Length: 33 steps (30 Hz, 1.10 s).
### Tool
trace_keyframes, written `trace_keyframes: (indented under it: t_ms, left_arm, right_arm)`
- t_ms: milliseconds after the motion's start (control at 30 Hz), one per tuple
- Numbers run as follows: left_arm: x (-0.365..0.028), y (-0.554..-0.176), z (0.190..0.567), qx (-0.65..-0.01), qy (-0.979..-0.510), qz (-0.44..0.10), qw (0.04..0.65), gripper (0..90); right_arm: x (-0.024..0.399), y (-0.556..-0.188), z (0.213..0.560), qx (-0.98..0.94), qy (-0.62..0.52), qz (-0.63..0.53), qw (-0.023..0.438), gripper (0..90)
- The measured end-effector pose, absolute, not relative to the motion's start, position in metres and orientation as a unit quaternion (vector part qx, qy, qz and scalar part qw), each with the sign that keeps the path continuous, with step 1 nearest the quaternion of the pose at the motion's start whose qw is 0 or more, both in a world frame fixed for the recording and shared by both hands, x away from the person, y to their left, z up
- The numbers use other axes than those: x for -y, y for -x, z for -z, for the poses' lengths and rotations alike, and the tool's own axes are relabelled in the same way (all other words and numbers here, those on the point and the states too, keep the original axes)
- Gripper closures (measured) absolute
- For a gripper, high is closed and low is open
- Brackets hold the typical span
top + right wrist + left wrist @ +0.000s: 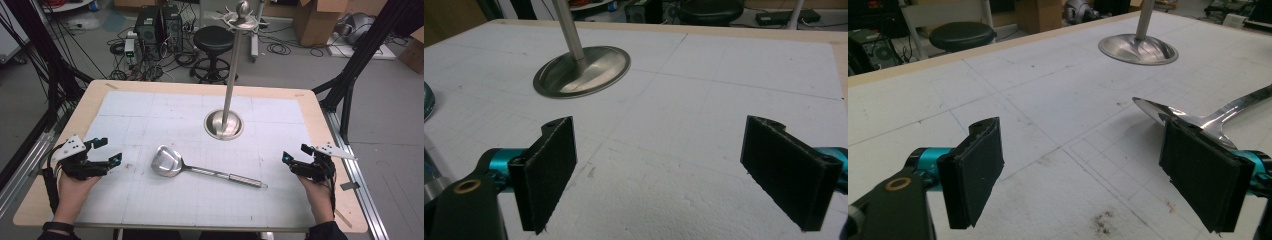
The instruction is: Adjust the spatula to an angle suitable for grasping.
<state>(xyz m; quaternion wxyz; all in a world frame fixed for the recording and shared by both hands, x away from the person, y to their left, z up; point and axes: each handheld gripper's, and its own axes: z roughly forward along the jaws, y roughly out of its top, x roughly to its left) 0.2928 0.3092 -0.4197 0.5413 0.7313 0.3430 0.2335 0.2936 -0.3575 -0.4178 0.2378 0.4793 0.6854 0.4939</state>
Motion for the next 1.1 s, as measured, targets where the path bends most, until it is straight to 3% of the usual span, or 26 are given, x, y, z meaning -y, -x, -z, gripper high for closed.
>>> trace_keyframes:
  t_ms: [1100]
  left_arm:
    - [-0.312,-0.289,0.418,-0.341,-0.729,-0.23,0.547,18.0]
  right_arm:
    - [0.34,-0.298,0.404,-0.696,-0.444,-0.519,0.222,12.5]
